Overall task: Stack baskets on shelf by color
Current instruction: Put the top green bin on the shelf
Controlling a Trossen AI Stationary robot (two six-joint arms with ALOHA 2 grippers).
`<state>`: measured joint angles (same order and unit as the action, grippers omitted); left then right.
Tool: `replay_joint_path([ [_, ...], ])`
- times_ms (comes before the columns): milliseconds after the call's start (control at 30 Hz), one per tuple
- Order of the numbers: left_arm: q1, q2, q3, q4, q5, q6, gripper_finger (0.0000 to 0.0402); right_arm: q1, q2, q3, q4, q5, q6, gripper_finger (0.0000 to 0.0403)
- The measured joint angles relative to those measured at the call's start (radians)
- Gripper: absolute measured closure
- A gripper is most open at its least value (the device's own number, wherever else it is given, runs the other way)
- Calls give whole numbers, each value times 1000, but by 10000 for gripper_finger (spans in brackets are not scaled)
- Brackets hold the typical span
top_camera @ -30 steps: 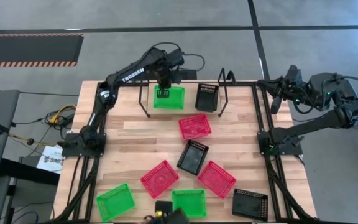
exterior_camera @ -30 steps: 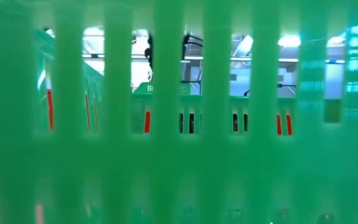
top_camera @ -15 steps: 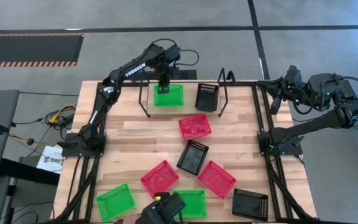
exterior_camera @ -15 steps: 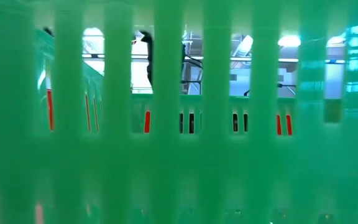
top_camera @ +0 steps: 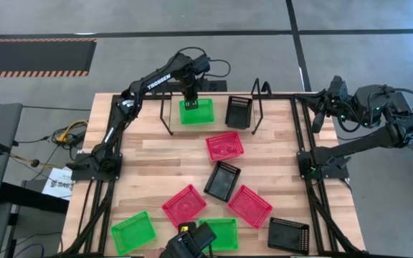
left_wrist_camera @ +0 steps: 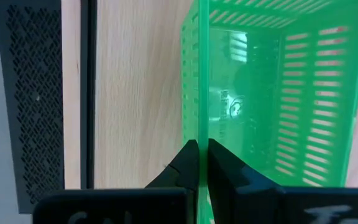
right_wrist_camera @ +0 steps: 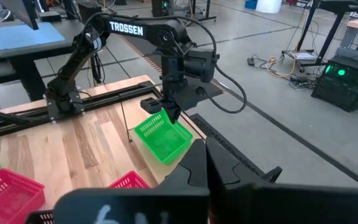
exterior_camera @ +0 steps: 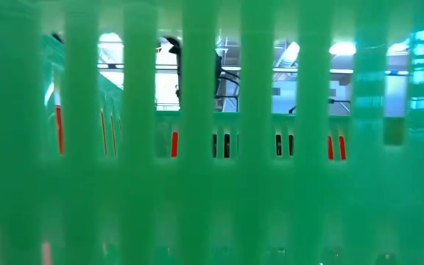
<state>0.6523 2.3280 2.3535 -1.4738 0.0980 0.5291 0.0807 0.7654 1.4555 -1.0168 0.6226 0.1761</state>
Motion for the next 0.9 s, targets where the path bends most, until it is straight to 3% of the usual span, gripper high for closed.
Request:
replay_joint_path([
  [300, -7, 0, 1, 9, -55, -7, 331, 0, -1, 0, 0, -19, 0, 402],
  [567, -30, 0, 2, 10, -197, -95, 270, 0, -1, 0, 1, -20, 0, 402],
  [767, -52, 0, 2, 18, -174, -396, 272, 0, -1, 0, 2, -20, 0, 402],
  [900, -66, 0, 2, 83, -172, -322, 291, 0, -1, 0, 2, -20, -1, 402],
])
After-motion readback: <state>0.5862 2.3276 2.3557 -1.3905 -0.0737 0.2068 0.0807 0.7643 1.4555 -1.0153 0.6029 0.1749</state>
